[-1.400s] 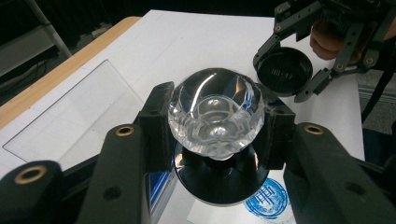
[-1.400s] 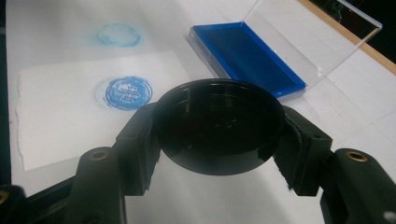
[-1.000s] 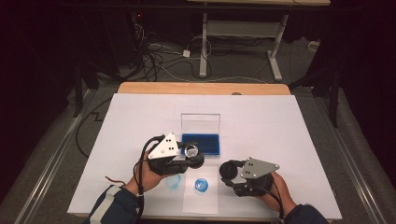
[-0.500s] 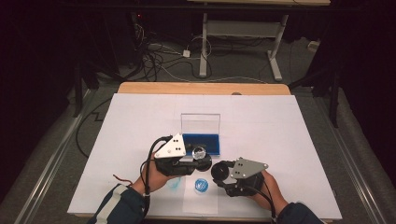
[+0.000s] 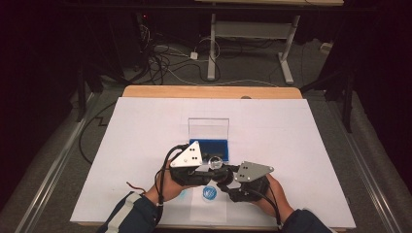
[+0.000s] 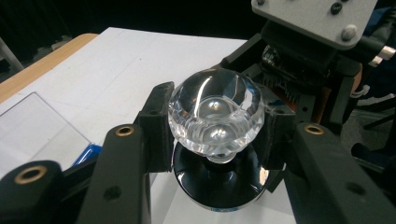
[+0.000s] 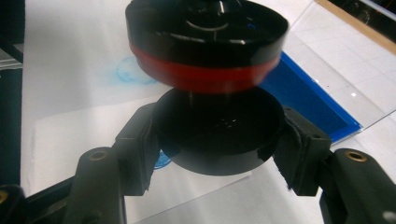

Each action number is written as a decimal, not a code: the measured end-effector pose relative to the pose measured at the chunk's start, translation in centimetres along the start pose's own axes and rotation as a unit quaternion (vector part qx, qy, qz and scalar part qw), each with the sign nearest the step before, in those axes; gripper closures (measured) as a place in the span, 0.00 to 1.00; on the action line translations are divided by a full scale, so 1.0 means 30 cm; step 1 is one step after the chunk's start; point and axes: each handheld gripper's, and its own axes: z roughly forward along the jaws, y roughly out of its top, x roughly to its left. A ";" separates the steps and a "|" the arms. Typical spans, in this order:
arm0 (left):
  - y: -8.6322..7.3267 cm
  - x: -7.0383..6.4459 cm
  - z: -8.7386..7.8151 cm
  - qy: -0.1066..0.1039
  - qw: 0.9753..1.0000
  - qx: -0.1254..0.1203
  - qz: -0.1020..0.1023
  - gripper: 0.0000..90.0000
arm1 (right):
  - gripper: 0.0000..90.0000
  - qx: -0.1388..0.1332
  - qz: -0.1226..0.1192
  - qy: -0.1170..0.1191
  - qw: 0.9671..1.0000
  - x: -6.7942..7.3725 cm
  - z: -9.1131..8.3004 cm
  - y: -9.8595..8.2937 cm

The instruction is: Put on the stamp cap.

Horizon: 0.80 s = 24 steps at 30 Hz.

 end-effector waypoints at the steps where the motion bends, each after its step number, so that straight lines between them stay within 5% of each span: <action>1: 0.000 -0.003 0.003 0.001 1.000 -0.001 0.001 0.60 | 0.43 0.000 0.001 0.001 1.000 0.001 0.001 0.000; 24: -0.017 -0.018 0.050 -0.009 1.000 0.025 0.013 0.60 | 0.43 0.000 0.001 0.011 1.000 0.013 0.009 0.001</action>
